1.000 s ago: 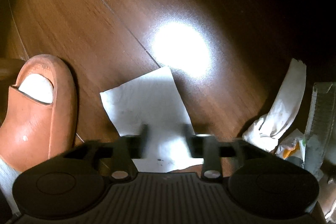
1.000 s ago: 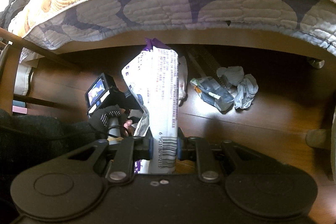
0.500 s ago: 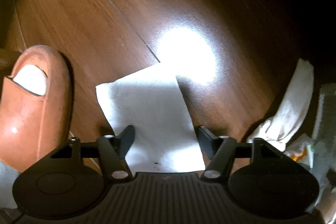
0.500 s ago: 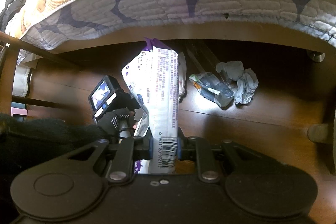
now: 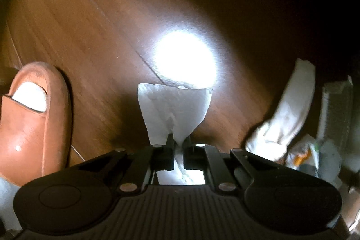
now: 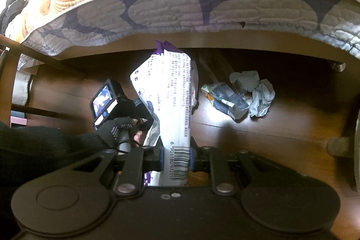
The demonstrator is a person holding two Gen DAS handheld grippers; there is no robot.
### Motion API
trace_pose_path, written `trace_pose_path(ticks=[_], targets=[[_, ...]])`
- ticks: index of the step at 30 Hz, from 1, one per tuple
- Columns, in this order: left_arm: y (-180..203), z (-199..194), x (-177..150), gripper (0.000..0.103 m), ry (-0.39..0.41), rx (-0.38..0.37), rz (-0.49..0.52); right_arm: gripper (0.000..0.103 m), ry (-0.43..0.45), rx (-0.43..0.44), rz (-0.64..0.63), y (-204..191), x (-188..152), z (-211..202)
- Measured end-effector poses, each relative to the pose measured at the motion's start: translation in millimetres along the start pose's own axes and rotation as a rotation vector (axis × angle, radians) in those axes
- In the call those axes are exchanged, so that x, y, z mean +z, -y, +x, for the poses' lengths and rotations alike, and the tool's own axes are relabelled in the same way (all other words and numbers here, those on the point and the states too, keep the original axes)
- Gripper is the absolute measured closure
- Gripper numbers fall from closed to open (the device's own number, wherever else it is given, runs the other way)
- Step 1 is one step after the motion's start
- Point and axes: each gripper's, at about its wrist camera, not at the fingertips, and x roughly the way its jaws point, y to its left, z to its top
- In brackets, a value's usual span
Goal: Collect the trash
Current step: 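Carry tissue in left tool while right tool carries snack bag to wastebasket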
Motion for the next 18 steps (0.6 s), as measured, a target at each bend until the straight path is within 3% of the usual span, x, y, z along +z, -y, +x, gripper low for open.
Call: trace_pose_path(ticks=[3, 11, 18], targets=[[5.2, -10.6, -0.7, 0.097, 0.002, 0.020, 0.065, 0.084, 0.017, -0.015, -0.019, -1.5, -0.1, -3.1], [23.2, -69.9, -35.5, 0.097, 0.026, -0.019, 0.162, 0.084, 0.068, -0.036, -0.043, -5.2, -3.5, -16.4], [28.6, -158.3, -63.4, 0.097, 0.107, -0.080, 0.290, 0.084, 0.169, -0.068, -0.065, -13.7, -10.8, -44.5]])
